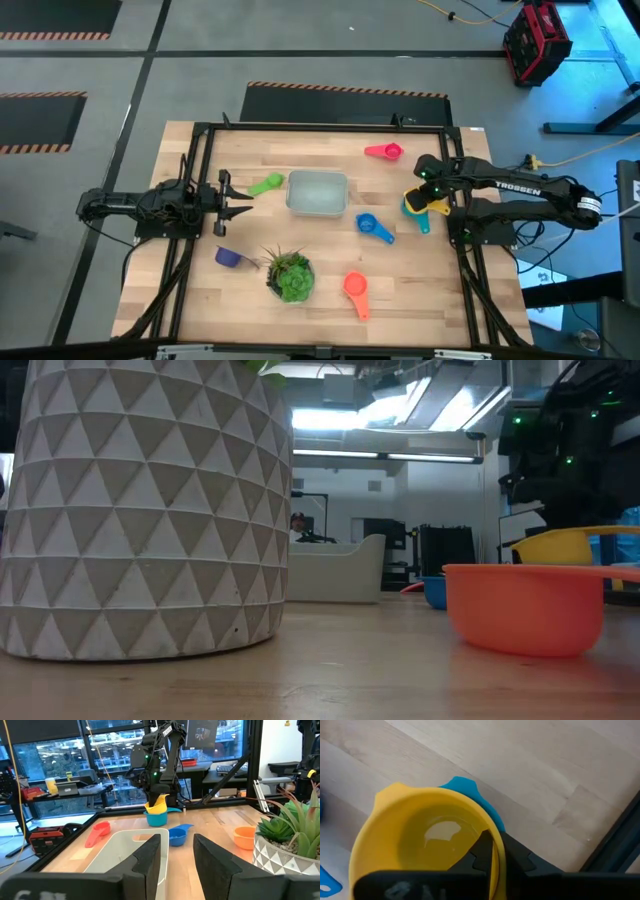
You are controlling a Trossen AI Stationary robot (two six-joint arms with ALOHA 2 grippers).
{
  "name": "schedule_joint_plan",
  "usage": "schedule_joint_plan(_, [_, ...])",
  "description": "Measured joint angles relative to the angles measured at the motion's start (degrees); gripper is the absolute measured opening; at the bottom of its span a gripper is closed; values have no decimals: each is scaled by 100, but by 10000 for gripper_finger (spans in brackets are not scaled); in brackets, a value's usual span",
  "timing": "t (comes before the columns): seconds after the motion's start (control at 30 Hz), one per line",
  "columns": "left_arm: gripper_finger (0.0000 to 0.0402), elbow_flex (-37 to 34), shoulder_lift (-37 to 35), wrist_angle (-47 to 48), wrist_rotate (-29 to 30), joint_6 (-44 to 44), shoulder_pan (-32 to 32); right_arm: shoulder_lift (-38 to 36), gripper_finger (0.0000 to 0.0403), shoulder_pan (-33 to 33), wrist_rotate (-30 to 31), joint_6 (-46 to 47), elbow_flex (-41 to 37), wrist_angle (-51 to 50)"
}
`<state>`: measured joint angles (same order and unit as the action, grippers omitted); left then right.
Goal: Nest measuring cups in basket
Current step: Stack the yellow measuring cup on top of the the light blue measuring cup
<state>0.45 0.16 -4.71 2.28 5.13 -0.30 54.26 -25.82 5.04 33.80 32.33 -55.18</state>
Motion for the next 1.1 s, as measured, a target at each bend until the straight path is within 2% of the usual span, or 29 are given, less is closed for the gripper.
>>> schedule_joint_plan(1.1, [110, 0, 0, 0, 0, -37, 2, 0, 30, 0, -13, -105, 1, 87])
